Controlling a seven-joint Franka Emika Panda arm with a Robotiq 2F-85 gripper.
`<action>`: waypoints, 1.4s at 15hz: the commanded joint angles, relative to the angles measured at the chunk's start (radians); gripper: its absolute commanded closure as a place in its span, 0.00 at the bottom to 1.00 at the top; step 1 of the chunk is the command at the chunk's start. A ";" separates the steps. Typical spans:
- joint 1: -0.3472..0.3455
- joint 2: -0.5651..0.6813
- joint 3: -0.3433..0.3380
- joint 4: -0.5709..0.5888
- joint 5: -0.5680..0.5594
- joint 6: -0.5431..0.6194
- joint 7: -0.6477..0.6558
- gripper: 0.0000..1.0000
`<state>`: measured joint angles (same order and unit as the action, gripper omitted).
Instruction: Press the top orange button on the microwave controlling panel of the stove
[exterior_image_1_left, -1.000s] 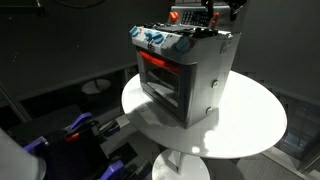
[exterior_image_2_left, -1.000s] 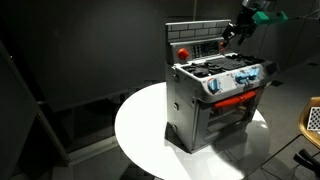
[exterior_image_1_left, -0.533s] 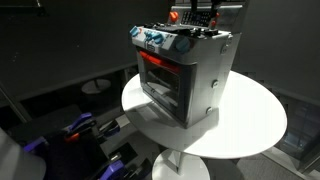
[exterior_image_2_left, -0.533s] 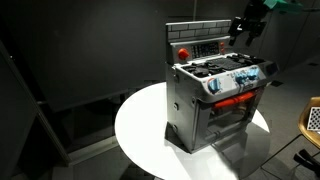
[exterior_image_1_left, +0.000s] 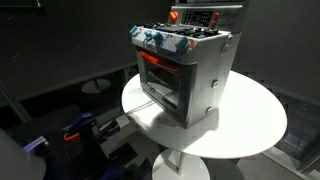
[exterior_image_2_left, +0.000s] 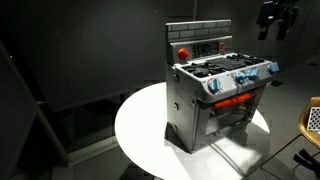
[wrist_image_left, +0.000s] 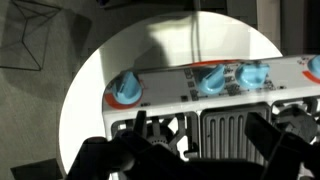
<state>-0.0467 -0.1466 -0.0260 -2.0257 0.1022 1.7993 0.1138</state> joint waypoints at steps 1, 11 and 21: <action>0.009 -0.136 0.010 -0.088 -0.025 -0.065 0.016 0.00; 0.014 -0.380 0.065 -0.225 -0.059 -0.141 0.028 0.00; 0.017 -0.372 0.060 -0.229 -0.040 -0.137 0.009 0.00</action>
